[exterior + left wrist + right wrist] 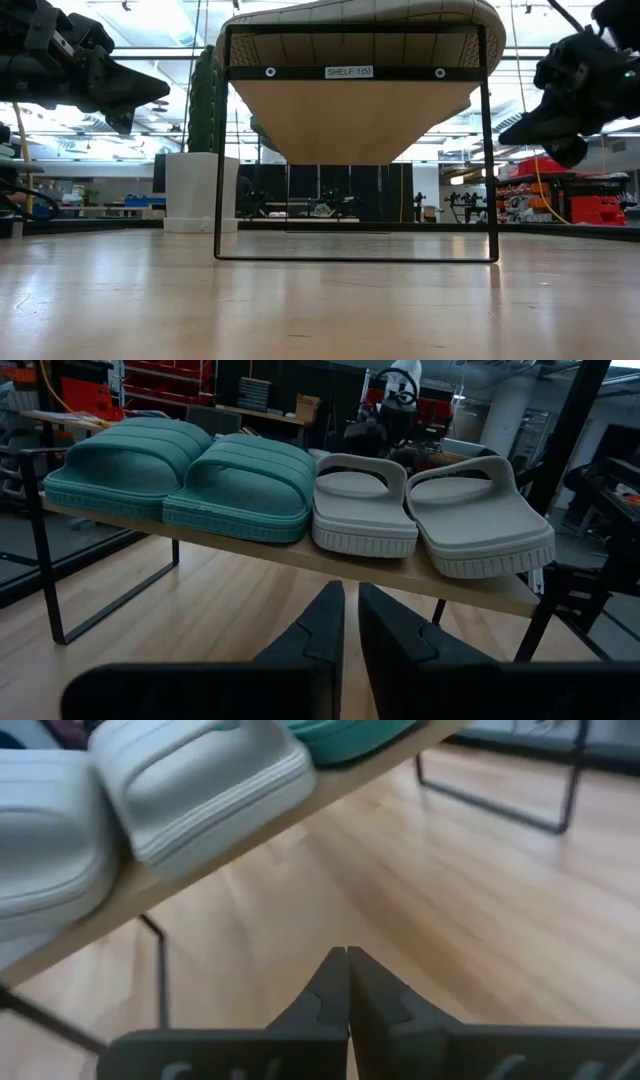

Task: Pick and place slides into the shelf
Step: Return to Home Position

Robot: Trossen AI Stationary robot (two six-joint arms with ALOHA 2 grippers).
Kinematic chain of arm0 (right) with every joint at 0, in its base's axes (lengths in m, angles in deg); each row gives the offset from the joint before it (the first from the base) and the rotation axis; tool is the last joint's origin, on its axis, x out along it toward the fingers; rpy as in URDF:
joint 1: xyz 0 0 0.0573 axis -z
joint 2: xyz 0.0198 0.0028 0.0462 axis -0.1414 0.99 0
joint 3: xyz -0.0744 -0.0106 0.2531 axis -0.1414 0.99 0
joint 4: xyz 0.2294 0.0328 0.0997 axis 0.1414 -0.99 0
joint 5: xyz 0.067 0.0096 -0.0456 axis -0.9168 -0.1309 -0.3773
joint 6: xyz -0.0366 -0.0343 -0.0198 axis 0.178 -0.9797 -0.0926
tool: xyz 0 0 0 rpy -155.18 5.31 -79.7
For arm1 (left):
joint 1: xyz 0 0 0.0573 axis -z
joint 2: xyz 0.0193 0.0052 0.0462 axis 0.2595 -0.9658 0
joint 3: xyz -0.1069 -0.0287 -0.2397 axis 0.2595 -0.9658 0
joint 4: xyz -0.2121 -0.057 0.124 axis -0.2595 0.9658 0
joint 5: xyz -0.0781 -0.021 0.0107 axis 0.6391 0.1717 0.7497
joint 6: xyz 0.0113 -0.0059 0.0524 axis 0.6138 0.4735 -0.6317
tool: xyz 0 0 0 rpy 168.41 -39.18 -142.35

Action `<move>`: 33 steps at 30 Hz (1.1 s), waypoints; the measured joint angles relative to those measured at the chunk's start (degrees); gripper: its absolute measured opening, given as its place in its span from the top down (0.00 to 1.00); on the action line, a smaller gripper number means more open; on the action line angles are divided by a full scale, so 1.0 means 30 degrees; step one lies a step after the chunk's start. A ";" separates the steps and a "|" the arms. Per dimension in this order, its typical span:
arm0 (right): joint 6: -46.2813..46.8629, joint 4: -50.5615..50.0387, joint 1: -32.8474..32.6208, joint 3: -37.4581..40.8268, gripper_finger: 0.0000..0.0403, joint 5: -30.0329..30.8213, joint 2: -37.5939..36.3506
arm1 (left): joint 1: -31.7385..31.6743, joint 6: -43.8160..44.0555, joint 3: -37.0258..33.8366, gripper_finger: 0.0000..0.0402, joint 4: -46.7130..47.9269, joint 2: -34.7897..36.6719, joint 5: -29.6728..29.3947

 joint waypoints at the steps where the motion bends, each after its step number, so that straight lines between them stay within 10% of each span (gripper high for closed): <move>1: -0.0281 0.0050 0.0253 0.0004 1.00 0.0066 0.0001 | 0.0000 0.0009 0.0000 0.90 0.0000 0.0000 0.0000; 33: -0.2466 -0.3099 0.1858 -0.0033 1.00 -0.0932 -0.6177 | 0.0000 0.0011 -0.0007 0.92 0.0000 0.0000 0.0000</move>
